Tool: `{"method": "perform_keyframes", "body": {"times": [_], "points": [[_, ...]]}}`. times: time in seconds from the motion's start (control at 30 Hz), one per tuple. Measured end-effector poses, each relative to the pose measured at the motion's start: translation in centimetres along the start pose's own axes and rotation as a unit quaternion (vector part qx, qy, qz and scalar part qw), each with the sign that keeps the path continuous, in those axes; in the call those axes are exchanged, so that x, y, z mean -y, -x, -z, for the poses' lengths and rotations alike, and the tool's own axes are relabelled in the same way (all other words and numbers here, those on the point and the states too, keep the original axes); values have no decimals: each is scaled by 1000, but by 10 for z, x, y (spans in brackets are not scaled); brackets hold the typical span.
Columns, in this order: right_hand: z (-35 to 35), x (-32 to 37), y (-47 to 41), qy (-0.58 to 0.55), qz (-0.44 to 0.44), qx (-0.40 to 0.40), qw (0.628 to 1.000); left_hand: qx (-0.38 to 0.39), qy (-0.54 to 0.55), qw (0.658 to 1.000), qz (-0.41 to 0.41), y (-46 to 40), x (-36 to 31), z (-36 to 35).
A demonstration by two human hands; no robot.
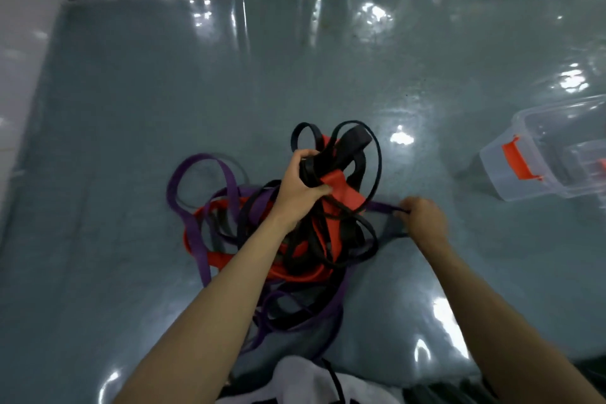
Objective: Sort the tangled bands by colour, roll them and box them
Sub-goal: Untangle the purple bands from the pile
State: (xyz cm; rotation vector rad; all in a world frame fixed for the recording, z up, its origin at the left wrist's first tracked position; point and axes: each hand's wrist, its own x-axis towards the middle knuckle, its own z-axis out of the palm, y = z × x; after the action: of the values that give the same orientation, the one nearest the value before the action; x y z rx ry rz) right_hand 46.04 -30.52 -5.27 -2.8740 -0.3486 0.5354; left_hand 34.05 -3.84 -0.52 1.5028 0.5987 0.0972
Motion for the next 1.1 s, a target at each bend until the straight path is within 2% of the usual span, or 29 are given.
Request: {"method": "perform_keyframes", "body": {"times": [0.13, 0.2, 0.27, 0.4, 0.5, 0.63, 0.7, 0.87, 1.0, 1.1], "points": [[32, 6, -16, -74, -6, -27, 997, 103, -60, 992, -38, 16, -3, 1], [50, 11, -29, -100, 21, -58, 993, 169, -101, 979, -46, 22, -1, -7], [68, 18, -43, -158, 49, -69, 984, 198, -146, 967, -59, 26, 1, -16], [104, 36, -55, -279, 101, -11, 955, 250, -236, 936, -76, 21, 0, -33], [122, 49, -53, -250, 158, -34, 955, 301, -311, 898, -79, 12, -7, -48], [123, 57, -47, -219, 225, -3, 950, 254, -420, 870, -48, 0, -9, -65], [115, 52, -45, -176, 220, -11, 959, 219, -441, 869, -35, 0, -7, -63], [92, 27, -42, -125, 207, -53, 969, 145, -467, 869, -74, 7, 9, -44], [86, 13, -36, -75, 223, 3, 972, 64, -530, 839, -106, 7, 22, -37], [92, 1, -29, -4, 224, 67, 972, 28, -513, 847, -137, 6, 21, -43]]}}
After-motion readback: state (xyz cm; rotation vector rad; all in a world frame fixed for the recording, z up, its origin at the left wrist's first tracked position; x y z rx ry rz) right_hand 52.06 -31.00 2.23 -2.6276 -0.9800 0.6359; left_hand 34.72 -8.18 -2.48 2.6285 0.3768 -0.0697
